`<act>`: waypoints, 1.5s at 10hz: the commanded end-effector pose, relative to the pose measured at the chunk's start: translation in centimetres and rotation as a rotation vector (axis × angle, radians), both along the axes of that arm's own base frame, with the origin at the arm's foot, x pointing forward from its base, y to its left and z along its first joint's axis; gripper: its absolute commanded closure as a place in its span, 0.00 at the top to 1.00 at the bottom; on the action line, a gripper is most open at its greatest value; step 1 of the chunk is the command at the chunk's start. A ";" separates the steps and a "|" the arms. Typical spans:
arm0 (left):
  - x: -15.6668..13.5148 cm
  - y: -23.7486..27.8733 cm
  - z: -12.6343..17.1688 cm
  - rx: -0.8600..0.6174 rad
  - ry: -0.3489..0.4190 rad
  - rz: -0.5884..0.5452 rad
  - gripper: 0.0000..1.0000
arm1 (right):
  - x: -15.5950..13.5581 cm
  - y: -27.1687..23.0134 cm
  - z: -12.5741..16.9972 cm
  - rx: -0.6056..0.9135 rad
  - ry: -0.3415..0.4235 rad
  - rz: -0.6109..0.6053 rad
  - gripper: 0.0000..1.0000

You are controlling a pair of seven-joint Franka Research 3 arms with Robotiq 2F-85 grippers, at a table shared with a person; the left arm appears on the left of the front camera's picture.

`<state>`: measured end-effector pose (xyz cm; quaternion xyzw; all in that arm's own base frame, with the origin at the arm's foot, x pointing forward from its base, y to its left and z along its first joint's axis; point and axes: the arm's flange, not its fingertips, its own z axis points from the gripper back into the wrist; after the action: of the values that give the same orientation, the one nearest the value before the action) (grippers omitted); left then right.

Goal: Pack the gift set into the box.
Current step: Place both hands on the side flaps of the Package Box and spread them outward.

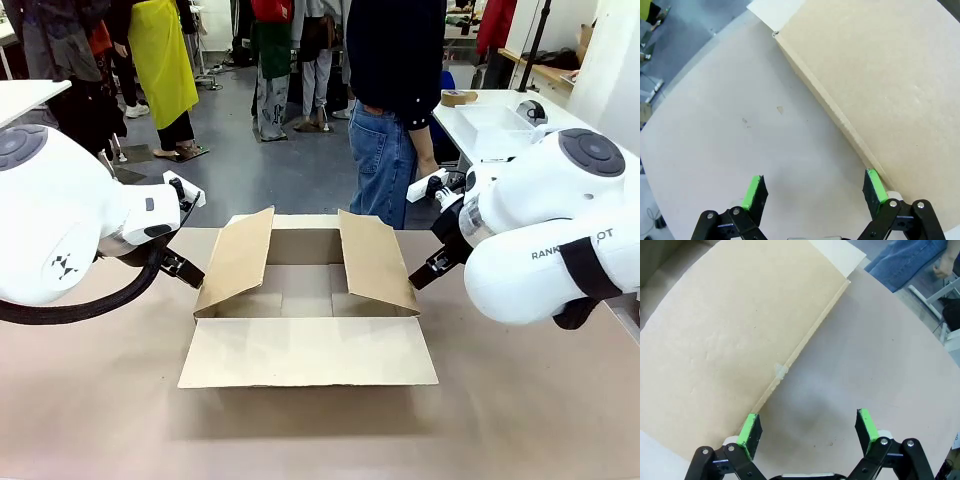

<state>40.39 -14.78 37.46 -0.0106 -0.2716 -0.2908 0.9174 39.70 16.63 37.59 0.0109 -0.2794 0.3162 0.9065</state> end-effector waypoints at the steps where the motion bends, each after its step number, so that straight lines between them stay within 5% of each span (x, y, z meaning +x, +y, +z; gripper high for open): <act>1: 0.0 0.0 0.0 0.000 -0.001 0.001 1.00 | 0.0 0.0 0.0 0.001 0.000 0.000 1.00; 6: 0.0 0.0 0.0 0.000 0.000 0.000 1.00 | 0.0 0.0 0.0 0.000 0.000 0.000 1.00; 9: -2.2 6.0 7.8 -0.194 -0.033 -0.027 1.00 | -1.9 -5.1 8.2 0.185 0.027 -0.047 1.00; 11: -5.6 10.2 12.6 -0.259 -0.062 -0.109 1.00 | -5.0 -9.9 14.5 0.366 0.174 -0.113 1.00; 14: -9.9 18.5 11.8 -0.642 0.001 -0.314 1.00 | -10.5 -22.2 16.7 0.747 0.247 -0.325 1.00; 15: -10.5 23.4 9.5 -0.870 0.024 -0.252 1.00 | -12.5 -27.8 15.7 0.898 0.229 -0.444 1.00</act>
<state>32.53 4.69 52.51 -0.3438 -0.3721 -0.3101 0.8045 27.98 -6.62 55.19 0.3350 -0.2562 0.0554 0.9050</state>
